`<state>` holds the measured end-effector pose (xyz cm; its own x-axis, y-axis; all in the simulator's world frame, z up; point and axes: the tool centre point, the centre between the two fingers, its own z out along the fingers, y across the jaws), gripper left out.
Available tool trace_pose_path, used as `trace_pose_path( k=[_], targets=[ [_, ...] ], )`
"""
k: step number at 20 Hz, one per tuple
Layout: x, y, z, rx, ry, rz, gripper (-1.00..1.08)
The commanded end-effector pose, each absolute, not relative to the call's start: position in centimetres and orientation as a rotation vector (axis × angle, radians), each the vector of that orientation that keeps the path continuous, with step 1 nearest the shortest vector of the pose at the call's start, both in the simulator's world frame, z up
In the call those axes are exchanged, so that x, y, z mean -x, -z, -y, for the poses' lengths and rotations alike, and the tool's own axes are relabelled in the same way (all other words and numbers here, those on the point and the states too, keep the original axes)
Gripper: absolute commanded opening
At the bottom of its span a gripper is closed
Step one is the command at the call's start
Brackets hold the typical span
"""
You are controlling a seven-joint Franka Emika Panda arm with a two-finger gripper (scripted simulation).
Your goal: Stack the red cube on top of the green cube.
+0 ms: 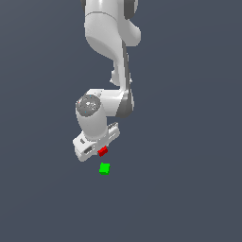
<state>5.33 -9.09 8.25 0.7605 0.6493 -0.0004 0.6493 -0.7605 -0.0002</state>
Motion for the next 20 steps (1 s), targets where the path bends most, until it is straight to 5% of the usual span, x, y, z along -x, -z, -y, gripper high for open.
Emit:
trace_pose_path(
  k=[1,20],
  targets=[
    [-6.7,-7.9,8.8,2.948,0.0,1.087,-1.0],
    [-12.2,-6.2,7.6,2.948,0.0,1.087,-1.0]
  ],
)
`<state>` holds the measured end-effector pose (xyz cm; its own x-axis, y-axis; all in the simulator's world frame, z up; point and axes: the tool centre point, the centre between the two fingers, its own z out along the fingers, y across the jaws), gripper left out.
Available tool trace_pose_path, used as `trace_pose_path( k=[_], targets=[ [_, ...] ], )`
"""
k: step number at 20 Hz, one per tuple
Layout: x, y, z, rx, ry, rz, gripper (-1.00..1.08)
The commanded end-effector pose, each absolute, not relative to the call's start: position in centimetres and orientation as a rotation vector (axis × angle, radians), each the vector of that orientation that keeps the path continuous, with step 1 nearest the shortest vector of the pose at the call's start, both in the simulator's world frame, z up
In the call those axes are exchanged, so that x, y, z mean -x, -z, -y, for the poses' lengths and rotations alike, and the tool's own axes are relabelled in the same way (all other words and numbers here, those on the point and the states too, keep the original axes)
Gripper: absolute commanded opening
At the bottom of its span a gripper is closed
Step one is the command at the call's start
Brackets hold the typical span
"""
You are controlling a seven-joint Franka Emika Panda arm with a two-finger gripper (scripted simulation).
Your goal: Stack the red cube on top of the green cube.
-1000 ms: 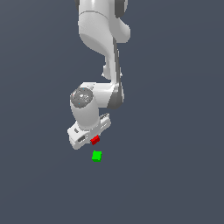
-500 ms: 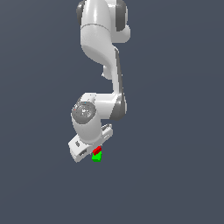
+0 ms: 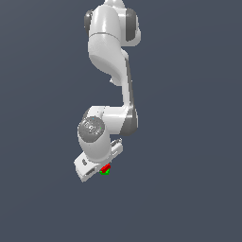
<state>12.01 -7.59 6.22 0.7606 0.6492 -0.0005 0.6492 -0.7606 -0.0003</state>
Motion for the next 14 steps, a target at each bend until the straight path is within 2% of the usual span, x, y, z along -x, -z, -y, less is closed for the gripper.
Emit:
trace_pose_path(
  k=[1,4,5,14],
  targets=[
    [-12.27,-6.23,7.57,2.948,0.0,1.087,-1.0],
    [-12.32,-6.23,7.58,2.948,0.0,1.087,-1.0],
    [-12.32,-6.23,7.58,2.948,0.0,1.087,1.0],
    [-12.32,-6.23,7.58,2.948,0.0,1.087,1.0]
  ],
)
